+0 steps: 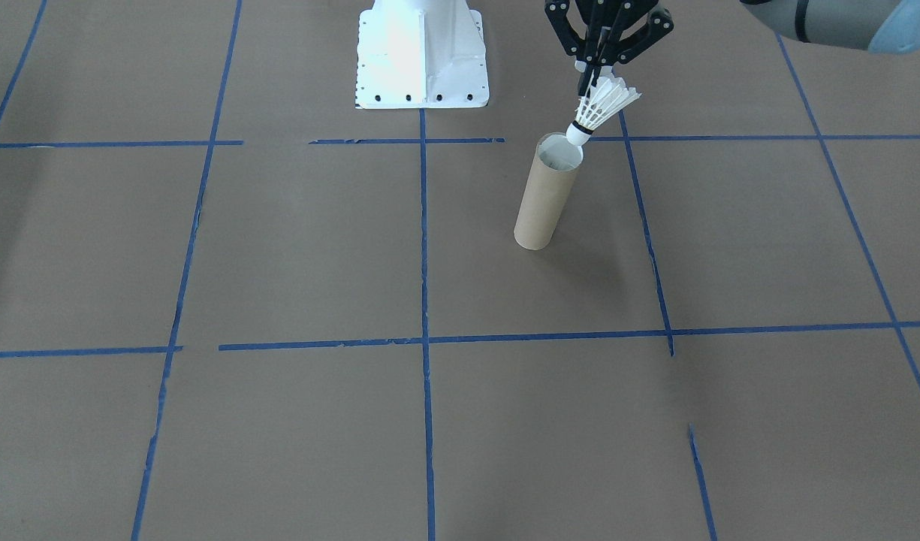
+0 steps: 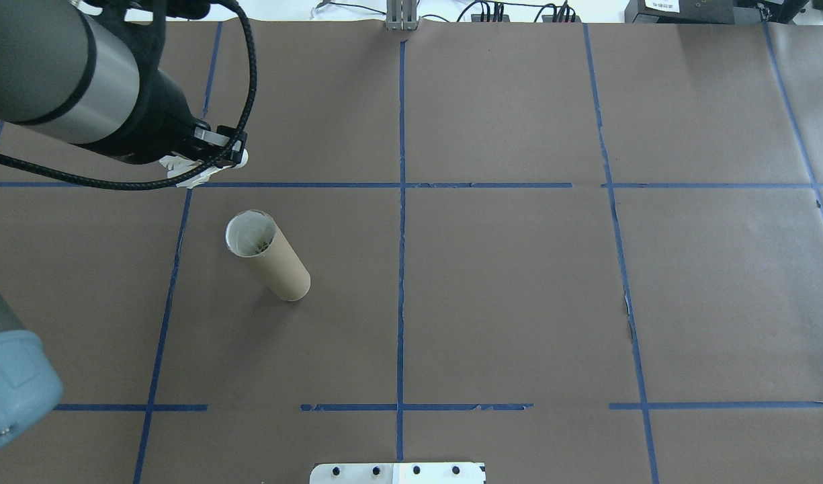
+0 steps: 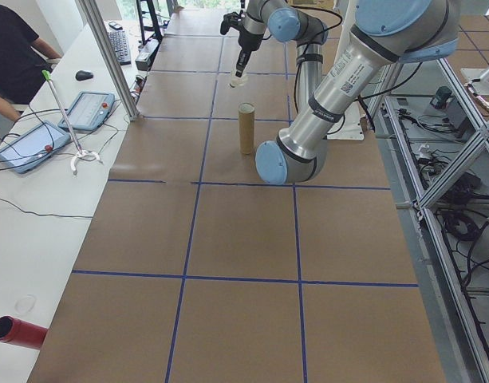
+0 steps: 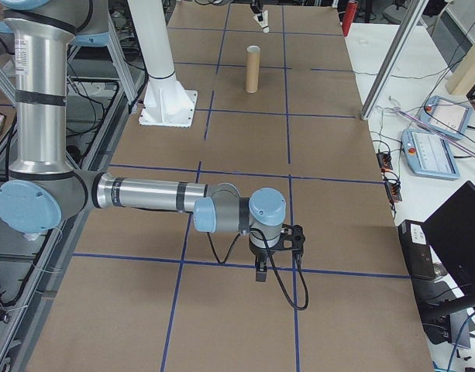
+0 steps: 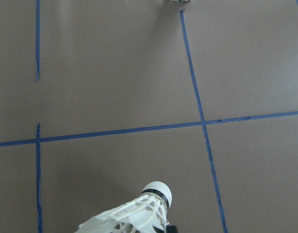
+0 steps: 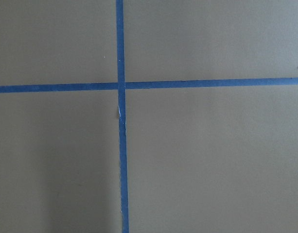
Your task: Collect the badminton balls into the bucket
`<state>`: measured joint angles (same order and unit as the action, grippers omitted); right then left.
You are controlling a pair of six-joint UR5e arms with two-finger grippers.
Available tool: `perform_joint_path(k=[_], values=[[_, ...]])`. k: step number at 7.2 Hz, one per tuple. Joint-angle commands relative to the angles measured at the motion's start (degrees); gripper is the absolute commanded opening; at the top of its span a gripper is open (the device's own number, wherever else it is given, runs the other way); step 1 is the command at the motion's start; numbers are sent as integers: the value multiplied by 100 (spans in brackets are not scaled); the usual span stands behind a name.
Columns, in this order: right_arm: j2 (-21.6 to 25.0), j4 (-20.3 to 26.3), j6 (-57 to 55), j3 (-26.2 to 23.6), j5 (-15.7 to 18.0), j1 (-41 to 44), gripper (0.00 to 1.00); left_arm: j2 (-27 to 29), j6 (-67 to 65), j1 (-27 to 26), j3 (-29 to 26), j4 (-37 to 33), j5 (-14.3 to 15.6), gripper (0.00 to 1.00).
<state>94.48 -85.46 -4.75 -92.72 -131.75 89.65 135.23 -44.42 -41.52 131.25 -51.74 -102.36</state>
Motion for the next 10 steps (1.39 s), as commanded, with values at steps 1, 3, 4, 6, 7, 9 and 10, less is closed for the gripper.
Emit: perform_joint_path(k=[1,3,4,6,7,9,10], values=[[0,3,0,0,0,0,100,590,1012,179,-535,446,445,0],[0,3,0,0,0,0,100,1110,2349,180,-1328,691,759,0],[0,3,0,0,0,0,100,1103,2724,197,-1312,901,996,0],[0,3,0,0,0,0,100,1103,2938,328,-1207,1515,1043,0],[0,3,0,0,0,0,100,1068,2939,520,-1216,1666,1121,0],[0,3,0,0,0,0,100,857,2904,759,-1207,1667,1139,0],[0,-5,0,0,0,0,100,778,2887,812,-1198,1667,1131,0]])
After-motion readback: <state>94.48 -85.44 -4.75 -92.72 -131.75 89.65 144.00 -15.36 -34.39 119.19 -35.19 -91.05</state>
